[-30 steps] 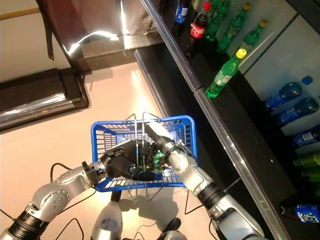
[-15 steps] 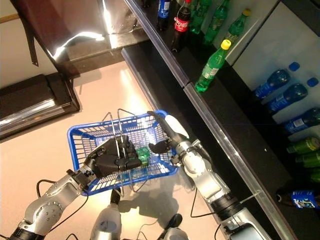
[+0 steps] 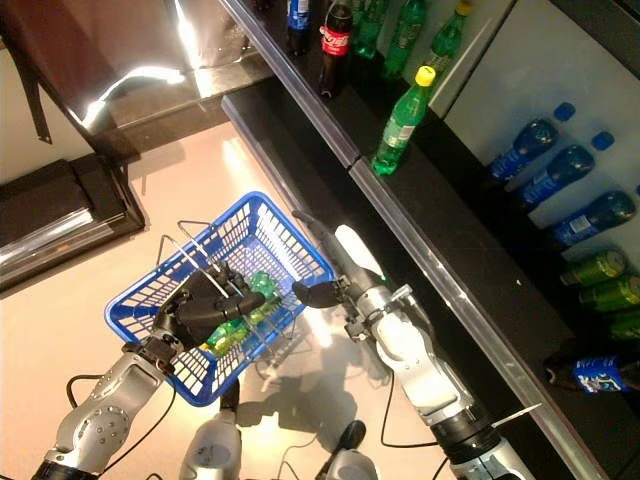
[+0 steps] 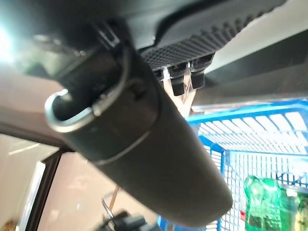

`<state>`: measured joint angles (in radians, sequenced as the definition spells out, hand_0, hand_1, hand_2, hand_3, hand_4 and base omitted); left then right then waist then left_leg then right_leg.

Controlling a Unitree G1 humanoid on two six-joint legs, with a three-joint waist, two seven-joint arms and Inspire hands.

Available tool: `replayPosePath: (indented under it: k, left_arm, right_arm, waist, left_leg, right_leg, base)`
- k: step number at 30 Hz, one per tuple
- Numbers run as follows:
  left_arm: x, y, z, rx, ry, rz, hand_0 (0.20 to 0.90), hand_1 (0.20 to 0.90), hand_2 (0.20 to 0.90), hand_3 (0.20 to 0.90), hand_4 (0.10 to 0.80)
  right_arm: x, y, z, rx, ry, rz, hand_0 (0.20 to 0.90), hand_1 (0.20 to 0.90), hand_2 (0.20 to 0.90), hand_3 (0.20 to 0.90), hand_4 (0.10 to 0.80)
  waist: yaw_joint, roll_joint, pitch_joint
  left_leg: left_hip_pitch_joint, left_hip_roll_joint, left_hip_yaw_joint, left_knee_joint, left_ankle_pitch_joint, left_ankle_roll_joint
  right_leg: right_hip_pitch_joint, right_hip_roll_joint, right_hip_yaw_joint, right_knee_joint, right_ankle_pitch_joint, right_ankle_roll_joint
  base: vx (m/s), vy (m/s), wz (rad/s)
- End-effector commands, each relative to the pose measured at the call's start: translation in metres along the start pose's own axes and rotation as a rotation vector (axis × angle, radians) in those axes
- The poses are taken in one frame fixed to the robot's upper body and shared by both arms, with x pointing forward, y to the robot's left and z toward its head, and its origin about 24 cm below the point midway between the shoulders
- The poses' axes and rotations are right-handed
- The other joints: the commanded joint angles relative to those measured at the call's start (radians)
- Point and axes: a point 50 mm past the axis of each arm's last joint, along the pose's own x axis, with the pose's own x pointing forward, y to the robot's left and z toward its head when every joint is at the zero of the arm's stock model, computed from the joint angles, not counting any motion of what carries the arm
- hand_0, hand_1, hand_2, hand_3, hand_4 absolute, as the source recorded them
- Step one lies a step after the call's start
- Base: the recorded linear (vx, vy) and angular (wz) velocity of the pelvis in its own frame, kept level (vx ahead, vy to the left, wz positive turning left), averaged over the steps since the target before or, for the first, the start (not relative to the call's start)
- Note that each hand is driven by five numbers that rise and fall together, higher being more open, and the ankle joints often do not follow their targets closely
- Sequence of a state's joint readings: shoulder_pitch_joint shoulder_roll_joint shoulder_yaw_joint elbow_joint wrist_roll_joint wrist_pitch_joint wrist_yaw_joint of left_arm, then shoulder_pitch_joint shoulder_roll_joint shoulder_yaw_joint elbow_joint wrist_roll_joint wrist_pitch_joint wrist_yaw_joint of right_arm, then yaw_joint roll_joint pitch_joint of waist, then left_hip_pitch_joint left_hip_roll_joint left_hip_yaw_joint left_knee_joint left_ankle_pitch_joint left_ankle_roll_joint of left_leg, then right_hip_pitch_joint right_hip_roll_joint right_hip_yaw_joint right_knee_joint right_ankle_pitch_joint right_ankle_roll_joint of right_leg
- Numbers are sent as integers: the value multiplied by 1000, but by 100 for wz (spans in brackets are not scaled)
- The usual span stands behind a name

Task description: Pick up the drink and place into the basket.

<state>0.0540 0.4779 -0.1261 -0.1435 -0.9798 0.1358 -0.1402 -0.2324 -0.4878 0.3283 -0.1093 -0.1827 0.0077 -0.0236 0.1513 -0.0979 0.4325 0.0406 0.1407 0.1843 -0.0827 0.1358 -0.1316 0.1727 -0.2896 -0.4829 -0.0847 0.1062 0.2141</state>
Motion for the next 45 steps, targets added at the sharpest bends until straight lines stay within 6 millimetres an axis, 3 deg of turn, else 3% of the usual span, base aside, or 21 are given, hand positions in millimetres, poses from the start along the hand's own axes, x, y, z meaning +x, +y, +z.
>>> replayPosePath:
  k: [1, 14, 28, 35, 45]
  left_arm:
    - [0, -59, 91, -35, -690, -347, 300, 300, 300, 200, 100]
    - [-1, 4, 68, 71, -594, 69, 300, 300, 300, 200, 100]
    - [-30, 87, 13, 91, -370, 503, 300, 300, 300, 200, 100]
    - [-58, 127, -34, 89, -169, 729, 300, 300, 300, 200, 100]
    - [-91, 150, -75, 118, 93, 885, 300, 300, 300, 200, 100]
  right_arm:
    - [-22, 6, -7, 45, -30, -9, 900, 900, 900, 900, 800]
    - [-56, 7, -61, 150, 198, -85, 900, 900, 900, 900, 800]
    - [-97, 21, -115, 195, 465, -137, 900, 900, 900, 900, 800]
    - [-135, 38, -151, 327, 727, -199, 900, 900, 900, 900, 800]
    - [-198, 59, -191, 492, 1048, -242, 900, 900, 900, 900, 800]
  waist:
    - [-27, 77, -364]
    - [-112, 84, -363]
    - [-157, 83, -359]
    - [-184, 85, -364]
    - [-201, 93, -371]
  left_leg:
    - [63, 30, 37, -5, -58, 7]
    - [100, 44, 101, -5, -69, -1]
    - [123, 45, 135, -5, -79, 0]
    - [133, 42, 156, -5, -89, 1]
    - [148, 44, 190, -5, -97, 2]
  right_leg:
    - [10, -9, -2, -3, 3, 19]
    - [-7, -5, 43, -3, 10, 10]
    - [-7, 8, 82, -3, 6, -2]
    - [-11, 15, 104, -3, 1, -5]
    - [-18, 27, 133, -3, -2, -12]
  base:
    - [0, 0, 0]
    - [0, -8, -12]
    - [-4, -6, -9]
    - [0, 2, -8]
    - [8, -3, -16]
